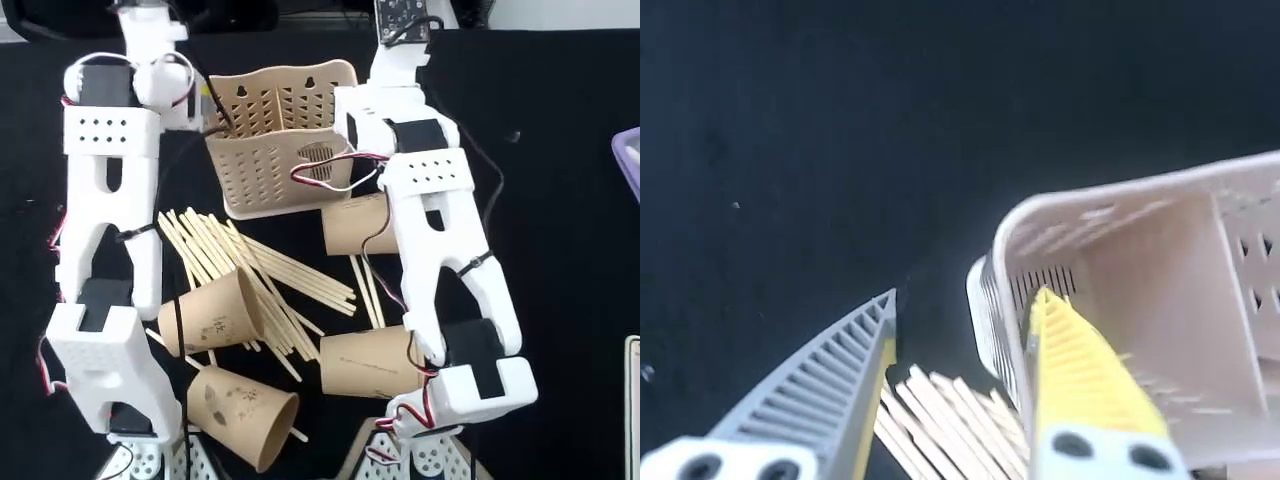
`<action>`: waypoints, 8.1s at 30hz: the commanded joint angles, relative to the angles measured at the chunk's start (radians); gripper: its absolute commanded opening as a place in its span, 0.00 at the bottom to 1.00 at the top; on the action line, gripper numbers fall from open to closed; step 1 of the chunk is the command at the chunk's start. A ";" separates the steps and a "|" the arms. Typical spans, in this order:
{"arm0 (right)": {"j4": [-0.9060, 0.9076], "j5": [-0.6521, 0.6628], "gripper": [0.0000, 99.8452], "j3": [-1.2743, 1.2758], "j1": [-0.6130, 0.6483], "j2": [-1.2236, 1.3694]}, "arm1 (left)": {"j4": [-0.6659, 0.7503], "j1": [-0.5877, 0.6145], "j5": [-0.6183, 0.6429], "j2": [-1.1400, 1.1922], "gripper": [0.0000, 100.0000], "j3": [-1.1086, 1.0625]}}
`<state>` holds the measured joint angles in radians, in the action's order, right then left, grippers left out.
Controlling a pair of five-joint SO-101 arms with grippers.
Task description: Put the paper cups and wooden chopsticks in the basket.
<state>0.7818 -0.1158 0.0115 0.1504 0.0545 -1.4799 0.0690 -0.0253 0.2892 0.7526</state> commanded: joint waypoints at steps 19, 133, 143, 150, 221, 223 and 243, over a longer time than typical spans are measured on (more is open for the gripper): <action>0.190 -0.006 0.22 -0.137 -0.014 -0.266 | -0.261 0.018 -0.015 -0.015 0.22 0.278; 0.984 0.893 0.01 -1.106 0.055 0.176 | 0.617 0.252 -0.037 -1.007 0.22 -1.785; 0.984 1.091 0.01 -1.001 0.060 0.170 | 0.618 0.252 -0.037 -1.007 0.22 -1.785; 0.982 1.096 0.01 -0.935 0.087 0.176 | 0.618 0.252 -0.037 -1.007 0.22 -1.785; 0.783 0.644 0.01 -1.076 0.224 0.231 | 0.615 0.252 -0.038 -1.013 0.22 -1.785; 0.795 0.646 0.01 -1.089 0.224 0.236 | 0.615 0.252 -0.038 -1.013 0.22 -1.785; 0.836 0.370 0.19 -1.138 0.020 0.361 | 0.609 0.297 0.091 -1.013 0.23 -1.586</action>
<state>1.6717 0.3046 -1.0856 0.2041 0.3874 -0.8815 0.3330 -0.0176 -0.7035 -1.0027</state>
